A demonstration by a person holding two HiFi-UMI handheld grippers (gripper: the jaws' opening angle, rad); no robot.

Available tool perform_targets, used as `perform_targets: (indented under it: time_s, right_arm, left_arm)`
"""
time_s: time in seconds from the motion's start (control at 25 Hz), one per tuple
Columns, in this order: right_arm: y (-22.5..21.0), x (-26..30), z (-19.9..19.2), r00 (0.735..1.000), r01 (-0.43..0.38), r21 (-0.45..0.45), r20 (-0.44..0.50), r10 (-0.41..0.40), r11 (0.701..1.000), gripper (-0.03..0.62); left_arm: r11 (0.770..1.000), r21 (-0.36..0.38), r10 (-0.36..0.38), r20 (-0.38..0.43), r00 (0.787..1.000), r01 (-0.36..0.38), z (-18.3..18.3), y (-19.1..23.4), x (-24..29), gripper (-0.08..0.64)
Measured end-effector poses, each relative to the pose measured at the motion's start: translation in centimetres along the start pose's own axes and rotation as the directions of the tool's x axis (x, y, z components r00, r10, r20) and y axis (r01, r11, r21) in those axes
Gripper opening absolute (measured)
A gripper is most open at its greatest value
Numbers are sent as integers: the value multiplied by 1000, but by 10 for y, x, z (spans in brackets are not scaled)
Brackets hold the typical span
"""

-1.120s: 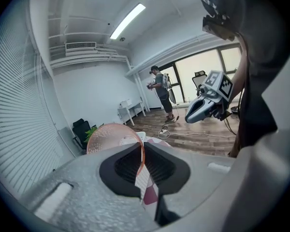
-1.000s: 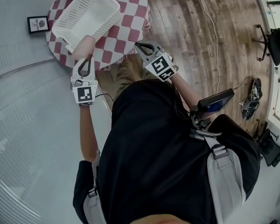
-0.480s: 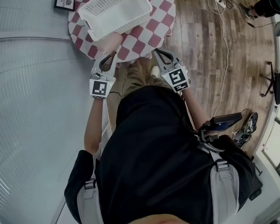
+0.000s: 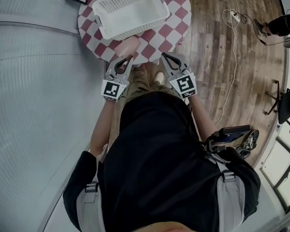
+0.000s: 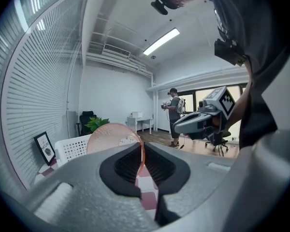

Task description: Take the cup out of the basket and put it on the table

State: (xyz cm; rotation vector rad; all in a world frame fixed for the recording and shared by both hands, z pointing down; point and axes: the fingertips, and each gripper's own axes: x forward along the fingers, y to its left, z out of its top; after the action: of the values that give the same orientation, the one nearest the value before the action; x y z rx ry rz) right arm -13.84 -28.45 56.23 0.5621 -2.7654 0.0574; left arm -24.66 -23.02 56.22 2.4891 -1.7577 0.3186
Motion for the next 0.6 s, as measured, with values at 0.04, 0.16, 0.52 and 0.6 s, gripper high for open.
perform_targets:
  time_s: [0.04,0.16,0.52,0.6]
  right_arm:
    - [1,4,0,1000,-3,0,1,3,1000,12]
    - [5,14,-6,1000,-20,12,5,20,1000,12]
    - [4,33,-32,999,-45,45,-23,46,998,12]
    - [6,36,-39,998,-54,54,-31,56,997,12]
  left_arm:
    - [1000,-17,0,3,1000,0,-2,1,0,21]
    - [996,-86,9,8,1000,-9,-9,3,0,21]
    - [981,-193,17,5,1000,-16,-31,6,15,21]
    - [979,-202,14,-6,1000,-15,-37,5,17,21]
